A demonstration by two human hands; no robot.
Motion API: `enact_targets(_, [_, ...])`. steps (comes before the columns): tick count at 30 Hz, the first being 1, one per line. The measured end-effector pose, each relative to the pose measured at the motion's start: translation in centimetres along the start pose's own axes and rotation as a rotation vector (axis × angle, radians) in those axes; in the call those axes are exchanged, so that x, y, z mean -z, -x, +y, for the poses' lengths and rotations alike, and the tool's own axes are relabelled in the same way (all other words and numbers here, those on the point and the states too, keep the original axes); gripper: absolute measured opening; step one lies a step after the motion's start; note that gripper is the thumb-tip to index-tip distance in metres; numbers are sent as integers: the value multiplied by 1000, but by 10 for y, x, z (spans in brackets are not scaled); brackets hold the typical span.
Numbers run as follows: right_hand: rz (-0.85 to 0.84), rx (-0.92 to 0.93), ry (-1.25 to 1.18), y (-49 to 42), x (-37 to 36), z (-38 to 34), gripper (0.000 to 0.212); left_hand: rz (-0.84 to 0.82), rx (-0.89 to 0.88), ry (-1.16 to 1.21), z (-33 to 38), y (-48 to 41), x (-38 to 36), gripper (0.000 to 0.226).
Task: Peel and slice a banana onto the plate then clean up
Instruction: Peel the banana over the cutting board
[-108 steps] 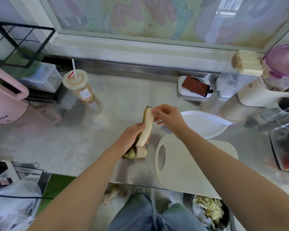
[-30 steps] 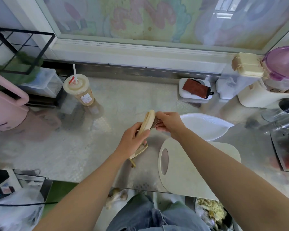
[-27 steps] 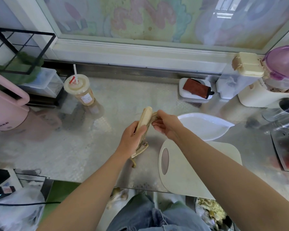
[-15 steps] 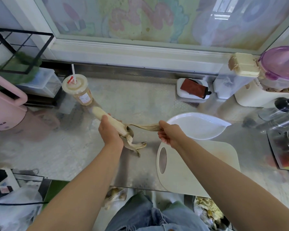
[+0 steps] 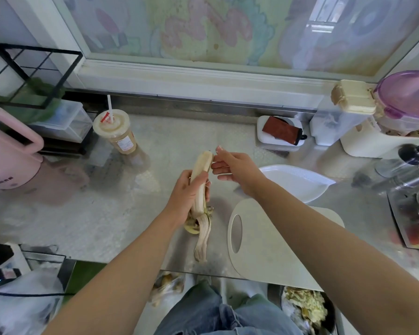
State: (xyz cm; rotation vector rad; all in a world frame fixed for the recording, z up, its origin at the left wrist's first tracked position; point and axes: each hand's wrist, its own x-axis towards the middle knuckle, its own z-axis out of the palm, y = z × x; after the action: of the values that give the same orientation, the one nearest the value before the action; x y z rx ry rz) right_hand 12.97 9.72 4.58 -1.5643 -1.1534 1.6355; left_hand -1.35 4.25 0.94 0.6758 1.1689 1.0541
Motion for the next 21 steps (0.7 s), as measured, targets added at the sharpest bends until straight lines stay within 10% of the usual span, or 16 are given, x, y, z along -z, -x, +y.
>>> enact_targets(7, [9, -100, -279, -2, 1, 11, 24, -45, -67, -123, -2, 8, 0, 23])
enact_targets(14, [102, -31, -51, 0, 1, 13, 18, 15, -113, -201, -11, 9, 3, 28])
enact_targets(21, [226, -189, 118, -1, 12, 49, 22, 422, -87, 362, -1, -3, 17, 22])
